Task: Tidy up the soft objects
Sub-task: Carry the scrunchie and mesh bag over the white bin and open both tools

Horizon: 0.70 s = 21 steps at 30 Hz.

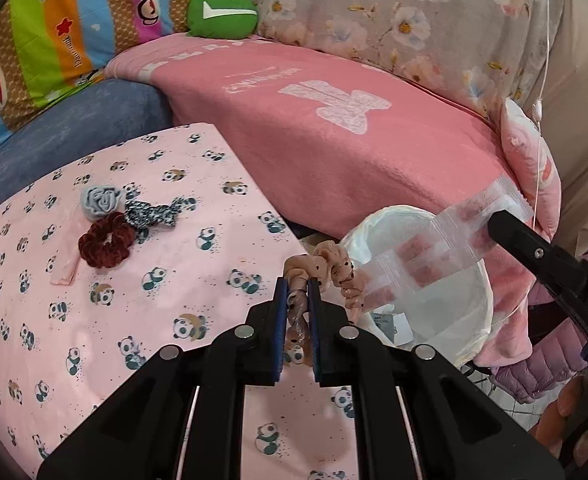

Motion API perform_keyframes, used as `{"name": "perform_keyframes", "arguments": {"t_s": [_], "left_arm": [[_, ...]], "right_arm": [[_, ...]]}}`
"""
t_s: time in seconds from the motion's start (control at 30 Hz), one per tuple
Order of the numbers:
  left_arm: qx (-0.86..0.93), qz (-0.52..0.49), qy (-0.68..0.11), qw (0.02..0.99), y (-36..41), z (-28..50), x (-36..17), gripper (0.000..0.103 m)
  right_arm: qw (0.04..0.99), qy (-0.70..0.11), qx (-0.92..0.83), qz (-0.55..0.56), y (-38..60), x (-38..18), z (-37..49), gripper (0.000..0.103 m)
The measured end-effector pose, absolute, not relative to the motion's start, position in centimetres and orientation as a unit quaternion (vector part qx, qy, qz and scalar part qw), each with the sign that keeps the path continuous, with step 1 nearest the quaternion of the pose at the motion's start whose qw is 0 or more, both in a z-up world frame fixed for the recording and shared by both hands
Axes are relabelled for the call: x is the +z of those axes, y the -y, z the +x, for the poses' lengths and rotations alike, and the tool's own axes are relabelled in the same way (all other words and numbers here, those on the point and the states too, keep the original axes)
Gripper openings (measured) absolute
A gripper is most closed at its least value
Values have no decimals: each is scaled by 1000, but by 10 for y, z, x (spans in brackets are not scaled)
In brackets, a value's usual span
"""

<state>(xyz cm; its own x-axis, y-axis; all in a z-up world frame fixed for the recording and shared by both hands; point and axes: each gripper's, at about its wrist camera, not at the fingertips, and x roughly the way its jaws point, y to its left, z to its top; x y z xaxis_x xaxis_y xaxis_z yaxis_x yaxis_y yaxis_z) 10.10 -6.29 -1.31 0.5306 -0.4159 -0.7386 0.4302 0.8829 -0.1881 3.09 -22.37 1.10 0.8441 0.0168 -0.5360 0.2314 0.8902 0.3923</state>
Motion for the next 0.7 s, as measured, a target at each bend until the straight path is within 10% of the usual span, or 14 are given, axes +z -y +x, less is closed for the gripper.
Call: {"name": "perform_keyframes", "arguments": {"t_s": [0.7], "left_arm": [[-311, 68, -417, 851, 165, 87, -16, 10]], "right_arm": [[921, -252, -133, 266, 323, 3, -9, 7]]}}
